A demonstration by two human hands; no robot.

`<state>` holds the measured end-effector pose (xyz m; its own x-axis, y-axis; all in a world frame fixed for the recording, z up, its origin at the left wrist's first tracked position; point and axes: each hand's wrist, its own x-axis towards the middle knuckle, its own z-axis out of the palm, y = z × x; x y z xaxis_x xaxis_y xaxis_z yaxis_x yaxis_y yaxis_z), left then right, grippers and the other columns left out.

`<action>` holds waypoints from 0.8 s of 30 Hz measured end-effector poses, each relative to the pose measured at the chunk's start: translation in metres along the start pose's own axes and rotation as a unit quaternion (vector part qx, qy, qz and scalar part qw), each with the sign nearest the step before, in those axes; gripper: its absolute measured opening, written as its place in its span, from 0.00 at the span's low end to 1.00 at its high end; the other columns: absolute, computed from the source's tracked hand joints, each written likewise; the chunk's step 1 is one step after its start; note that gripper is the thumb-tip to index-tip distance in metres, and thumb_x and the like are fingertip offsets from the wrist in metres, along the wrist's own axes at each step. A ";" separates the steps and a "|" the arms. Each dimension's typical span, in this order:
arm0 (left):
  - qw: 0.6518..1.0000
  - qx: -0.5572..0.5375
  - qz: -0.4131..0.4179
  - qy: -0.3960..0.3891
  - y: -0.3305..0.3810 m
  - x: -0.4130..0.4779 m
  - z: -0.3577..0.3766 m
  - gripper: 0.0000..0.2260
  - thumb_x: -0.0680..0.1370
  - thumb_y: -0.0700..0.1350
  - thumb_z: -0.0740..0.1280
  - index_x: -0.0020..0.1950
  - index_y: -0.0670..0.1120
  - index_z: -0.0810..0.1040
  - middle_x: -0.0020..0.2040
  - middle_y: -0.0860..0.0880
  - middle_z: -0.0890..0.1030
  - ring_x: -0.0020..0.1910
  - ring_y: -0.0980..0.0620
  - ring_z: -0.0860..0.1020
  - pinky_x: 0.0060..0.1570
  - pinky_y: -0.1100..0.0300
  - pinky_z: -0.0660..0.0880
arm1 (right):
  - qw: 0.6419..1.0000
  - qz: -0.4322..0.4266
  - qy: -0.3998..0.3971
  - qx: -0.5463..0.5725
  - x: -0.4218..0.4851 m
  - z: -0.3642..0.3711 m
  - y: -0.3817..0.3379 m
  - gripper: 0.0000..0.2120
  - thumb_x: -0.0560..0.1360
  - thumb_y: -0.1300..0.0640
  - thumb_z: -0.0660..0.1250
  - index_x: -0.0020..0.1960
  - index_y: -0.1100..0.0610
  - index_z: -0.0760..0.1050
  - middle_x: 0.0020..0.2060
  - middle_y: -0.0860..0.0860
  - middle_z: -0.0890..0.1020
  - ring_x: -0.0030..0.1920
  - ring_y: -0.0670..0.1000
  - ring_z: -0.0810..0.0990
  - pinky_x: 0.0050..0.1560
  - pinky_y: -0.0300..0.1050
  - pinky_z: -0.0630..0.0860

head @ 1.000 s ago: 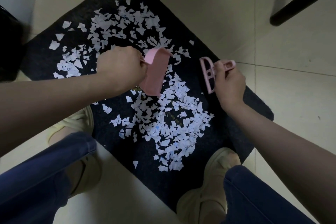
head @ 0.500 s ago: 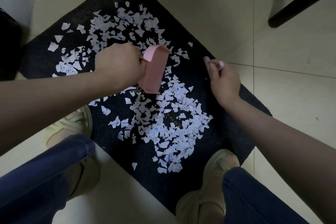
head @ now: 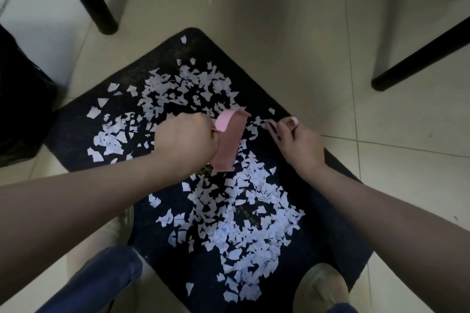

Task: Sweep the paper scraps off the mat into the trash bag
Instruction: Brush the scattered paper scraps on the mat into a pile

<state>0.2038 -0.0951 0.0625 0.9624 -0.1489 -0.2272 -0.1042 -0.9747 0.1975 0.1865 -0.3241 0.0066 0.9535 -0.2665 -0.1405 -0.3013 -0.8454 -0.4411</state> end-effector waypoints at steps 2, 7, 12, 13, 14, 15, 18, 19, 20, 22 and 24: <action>1.000 0.002 0.001 0.000 0.002 0.001 -0.001 0.12 0.77 0.50 0.59 0.49 0.51 0.82 0.31 0.51 0.77 0.29 0.50 0.76 0.24 0.64 0.66 | 0.999 0.015 0.047 -0.009 0.010 -0.001 -0.010 0.21 0.82 0.47 0.53 0.42 0.59 0.75 0.33 0.56 0.79 0.39 0.61 0.80 0.34 0.43 0.61; 1.000 0.009 0.001 0.012 0.003 0.004 -0.001 0.12 0.77 0.49 0.59 0.49 0.52 0.82 0.31 0.51 0.77 0.29 0.50 0.75 0.24 0.64 0.67 | 0.986 0.120 0.113 -0.023 0.042 -0.007 -0.008 0.16 0.82 0.47 0.55 0.53 0.57 0.75 0.47 0.60 0.83 0.50 0.63 0.79 0.45 0.49 0.69; 1.000 0.003 0.001 0.006 -0.006 0.006 0.001 0.13 0.77 0.50 0.58 0.50 0.53 0.82 0.32 0.53 0.79 0.29 0.52 0.76 0.24 0.64 0.68 | 0.999 0.014 0.025 0.039 0.021 0.013 0.000 0.16 0.81 0.44 0.58 0.50 0.55 0.79 0.38 0.50 0.81 0.40 0.54 0.79 0.40 0.46 0.73; 1.000 0.005 -0.005 0.007 -0.009 0.006 0.001 0.13 0.77 0.50 0.58 0.50 0.53 0.82 0.32 0.53 0.79 0.29 0.52 0.77 0.25 0.64 0.69 | 0.999 0.000 0.016 0.048 0.019 0.013 0.000 0.16 0.81 0.46 0.58 0.48 0.55 0.79 0.34 0.49 0.79 0.37 0.52 0.78 0.37 0.45 0.70; 1.000 0.003 -0.012 0.006 -0.011 0.006 0.001 0.13 0.77 0.51 0.58 0.49 0.53 0.82 0.32 0.52 0.79 0.29 0.52 0.77 0.25 0.64 0.70 | 0.998 0.001 0.017 0.068 0.019 0.011 0.001 0.17 0.81 0.47 0.58 0.46 0.57 0.79 0.32 0.50 0.77 0.34 0.52 0.76 0.35 0.43 0.66; 1.000 -0.002 -0.021 0.005 -0.014 0.006 0.001 0.12 0.77 0.51 0.58 0.50 0.54 0.82 0.32 0.52 0.79 0.29 0.52 0.77 0.26 0.64 0.70 | 0.995 0.012 0.030 0.093 0.020 0.008 0.000 0.17 0.82 0.48 0.58 0.44 0.58 0.79 0.30 0.51 0.76 0.32 0.52 0.74 0.34 0.43 0.63; 0.999 -0.014 -0.036 0.004 -0.018 0.008 0.001 0.12 0.76 0.50 0.59 0.51 0.55 0.82 0.32 0.52 0.79 0.30 0.51 0.77 0.27 0.64 0.71 | 0.985 0.045 0.115 0.123 0.030 -0.005 -0.005 0.16 0.82 0.51 0.58 0.45 0.61 0.78 0.33 0.55 0.78 0.32 0.52 0.72 0.32 0.42 0.58; 0.999 -0.015 -0.037 0.002 -0.019 0.009 0.002 0.13 0.76 0.50 0.59 0.51 0.55 0.82 0.32 0.52 0.79 0.31 0.50 0.77 0.27 0.64 0.69 | 0.983 0.053 0.133 0.120 0.034 -0.008 -0.006 0.15 0.82 0.52 0.59 0.46 0.60 0.78 0.35 0.56 0.80 0.34 0.53 0.73 0.33 0.41 0.57; 0.999 -0.015 -0.038 0.002 -0.019 0.010 0.002 0.13 0.76 0.49 0.59 0.51 0.55 0.82 0.32 0.52 0.79 0.31 0.50 0.78 0.26 0.64 0.68 | 0.983 0.055 0.132 0.116 0.038 -0.008 -0.007 0.13 0.81 0.52 0.60 0.47 0.58 0.79 0.39 0.56 0.82 0.37 0.53 0.75 0.34 0.40 0.58; 0.999 -0.015 -0.037 0.003 -0.019 0.011 0.003 0.13 0.76 0.49 0.59 0.51 0.56 0.82 0.33 0.51 0.79 0.32 0.49 0.78 0.26 0.64 0.67 | 0.989 0.048 0.080 0.118 0.045 -0.004 -0.004 0.11 0.80 0.49 0.62 0.50 0.54 0.80 0.45 0.52 0.84 0.44 0.52 0.79 0.38 0.39 0.64; 0.999 -0.011 -0.032 0.007 -0.018 0.011 0.004 0.13 0.76 0.49 0.59 0.51 0.56 0.82 0.33 0.51 0.79 0.33 0.48 0.78 0.27 0.64 0.68 | 0.992 0.019 -0.002 0.126 0.043 0.002 -0.003 0.12 0.79 0.44 0.63 0.50 0.50 0.81 0.44 0.47 0.84 0.46 0.49 0.80 0.42 0.41 0.71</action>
<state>0.2155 -0.0798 0.0530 0.9702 -0.0837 -0.2274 -0.0365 -0.9782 0.2044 0.2282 -0.3322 0.0001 0.9415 -0.2942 -0.1642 -0.3285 -0.6926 -0.6422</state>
